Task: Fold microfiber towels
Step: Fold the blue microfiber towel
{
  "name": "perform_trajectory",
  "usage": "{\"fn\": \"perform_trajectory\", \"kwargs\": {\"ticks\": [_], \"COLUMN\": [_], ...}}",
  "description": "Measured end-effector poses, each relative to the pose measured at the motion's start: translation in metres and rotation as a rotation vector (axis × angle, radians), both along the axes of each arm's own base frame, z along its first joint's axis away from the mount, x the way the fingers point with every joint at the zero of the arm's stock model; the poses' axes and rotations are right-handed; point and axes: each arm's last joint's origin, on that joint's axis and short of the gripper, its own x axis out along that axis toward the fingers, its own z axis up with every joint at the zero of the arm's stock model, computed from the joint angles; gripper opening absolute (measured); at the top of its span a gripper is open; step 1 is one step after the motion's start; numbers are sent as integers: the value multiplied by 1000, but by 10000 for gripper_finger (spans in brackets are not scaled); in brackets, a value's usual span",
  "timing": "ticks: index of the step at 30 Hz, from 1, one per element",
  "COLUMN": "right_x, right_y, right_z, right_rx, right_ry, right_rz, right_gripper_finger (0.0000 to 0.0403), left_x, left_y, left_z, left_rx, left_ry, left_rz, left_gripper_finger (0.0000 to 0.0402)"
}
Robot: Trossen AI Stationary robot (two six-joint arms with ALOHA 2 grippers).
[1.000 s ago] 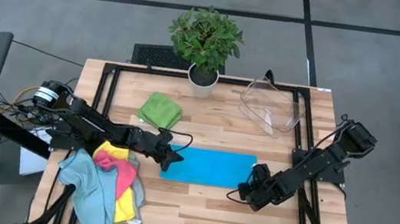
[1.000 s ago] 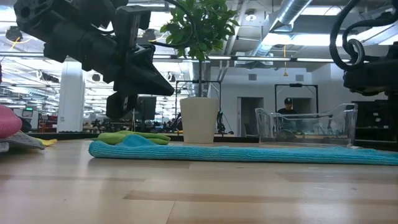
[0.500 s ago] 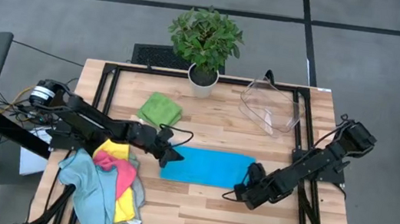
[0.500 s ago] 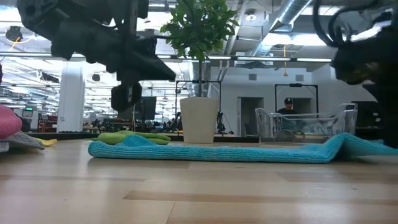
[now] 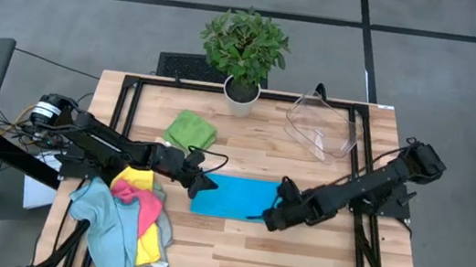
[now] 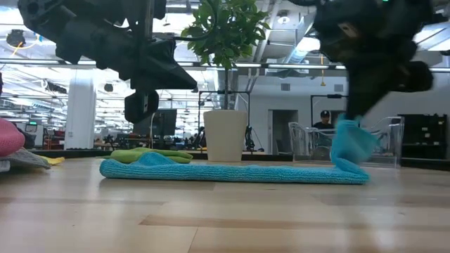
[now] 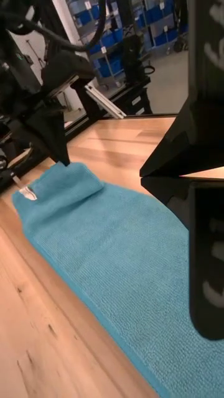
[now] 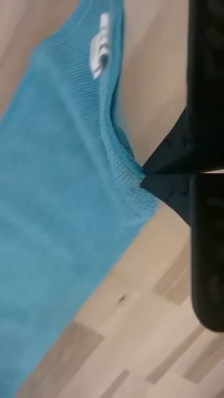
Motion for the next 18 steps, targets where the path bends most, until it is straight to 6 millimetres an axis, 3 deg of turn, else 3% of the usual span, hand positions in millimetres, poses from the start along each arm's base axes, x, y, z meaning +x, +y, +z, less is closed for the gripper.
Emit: {"fn": "perform_trajectory", "kwargs": {"ticks": [10,14,18], "right_x": [31,41,50], "right_y": [2,7,12], "right_z": [10,6,-10], "right_rx": [-8,-14,-9], "right_ry": [-103,-96,-58], "right_rz": [162,201,248], "right_gripper_finger": [14,16,23], "left_x": [-1,-2,-2], "left_y": [0,0,0], "left_z": [-3,-4,-5], "left_rx": [10,11,12], "left_ry": [30,44,59], "left_rz": [-7,-10,-12], "left_gripper_finger": [0,0,0]}}
